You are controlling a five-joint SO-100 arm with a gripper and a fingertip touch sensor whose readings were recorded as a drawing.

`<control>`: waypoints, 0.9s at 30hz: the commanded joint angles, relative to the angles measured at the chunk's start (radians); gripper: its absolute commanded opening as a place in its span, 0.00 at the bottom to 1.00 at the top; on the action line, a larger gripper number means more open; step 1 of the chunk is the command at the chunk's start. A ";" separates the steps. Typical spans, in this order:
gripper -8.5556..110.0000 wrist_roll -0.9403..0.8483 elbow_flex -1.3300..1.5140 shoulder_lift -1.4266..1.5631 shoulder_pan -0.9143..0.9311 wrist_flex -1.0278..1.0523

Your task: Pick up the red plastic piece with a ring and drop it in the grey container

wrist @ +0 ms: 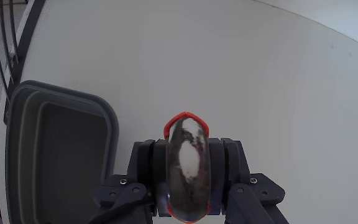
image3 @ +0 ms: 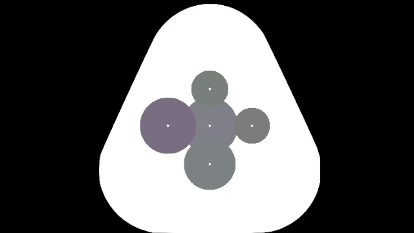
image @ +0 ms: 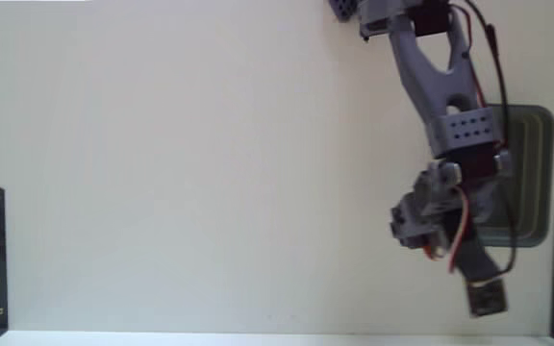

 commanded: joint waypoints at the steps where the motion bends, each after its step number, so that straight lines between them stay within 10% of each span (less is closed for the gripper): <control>1: 0.27 0.003 -0.019 0.064 -0.053 0.015; 27: 0.27 0.003 0.002 0.099 -0.323 0.029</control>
